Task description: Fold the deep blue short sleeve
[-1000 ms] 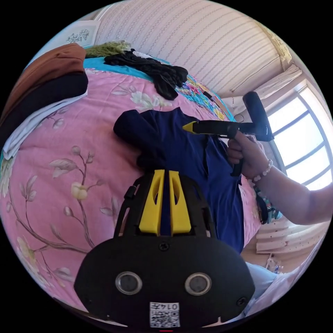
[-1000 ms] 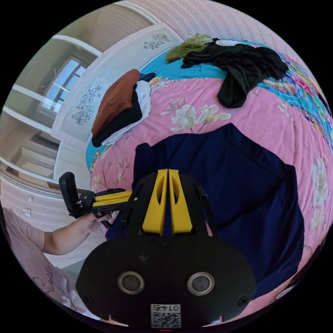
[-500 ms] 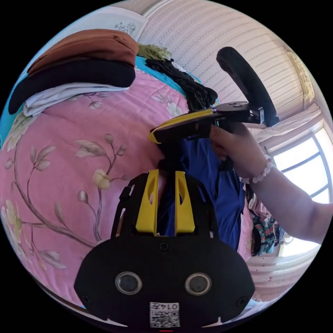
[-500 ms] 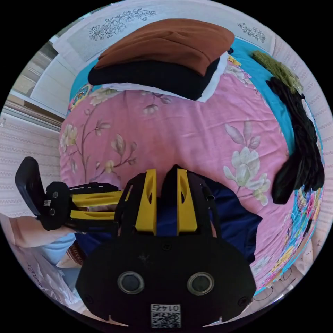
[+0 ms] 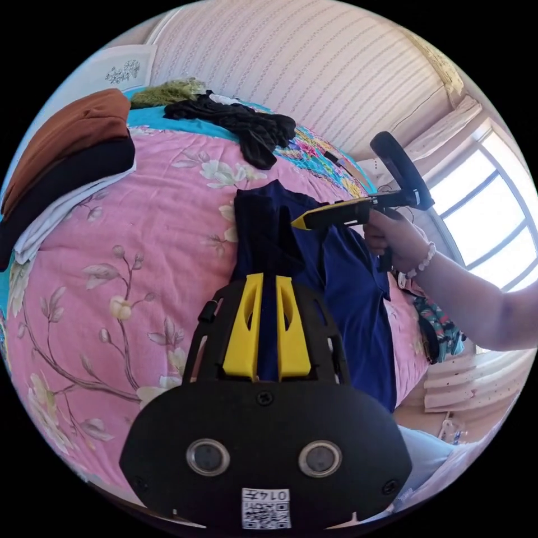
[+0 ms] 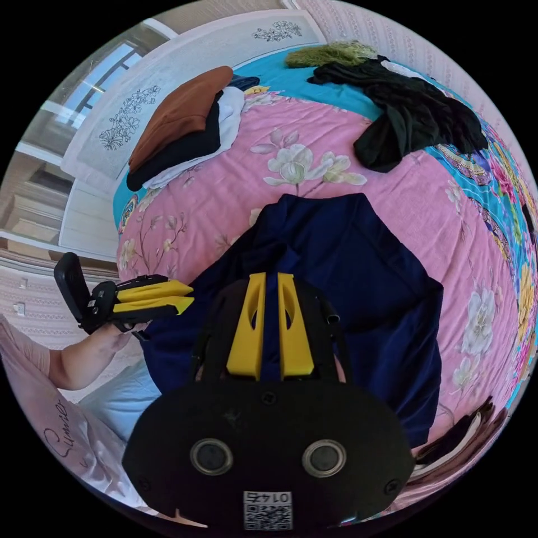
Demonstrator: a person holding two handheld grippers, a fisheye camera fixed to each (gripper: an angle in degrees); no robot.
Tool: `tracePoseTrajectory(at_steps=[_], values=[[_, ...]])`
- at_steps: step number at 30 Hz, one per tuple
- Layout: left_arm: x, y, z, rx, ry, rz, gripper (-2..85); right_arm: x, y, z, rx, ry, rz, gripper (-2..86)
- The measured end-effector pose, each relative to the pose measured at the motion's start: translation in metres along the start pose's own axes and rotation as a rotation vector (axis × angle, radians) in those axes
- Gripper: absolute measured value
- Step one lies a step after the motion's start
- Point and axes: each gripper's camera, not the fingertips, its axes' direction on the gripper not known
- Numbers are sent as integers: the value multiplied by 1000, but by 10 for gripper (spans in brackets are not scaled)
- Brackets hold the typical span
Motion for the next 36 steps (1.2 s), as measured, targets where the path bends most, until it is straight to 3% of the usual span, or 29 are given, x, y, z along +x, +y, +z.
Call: tracePoseTrajectory(at_steps=[9,16,26,30,36], values=[[43,3,34,-37,-59,61,78,55,-1,4,188,-151,258,100],[45,16,18,-13,-139,49,64,66,-8,8,166,-169,222,8],[43,35,17,-5,-144,88,74,74,-5,7,165,-179,191,0],[39,42,25,-58,-165,120,5,73,-6,6,162,-175,170,-1],[18,52,-28,105,-75,21,-9,60,-16,-7,211,-211,111,-1]])
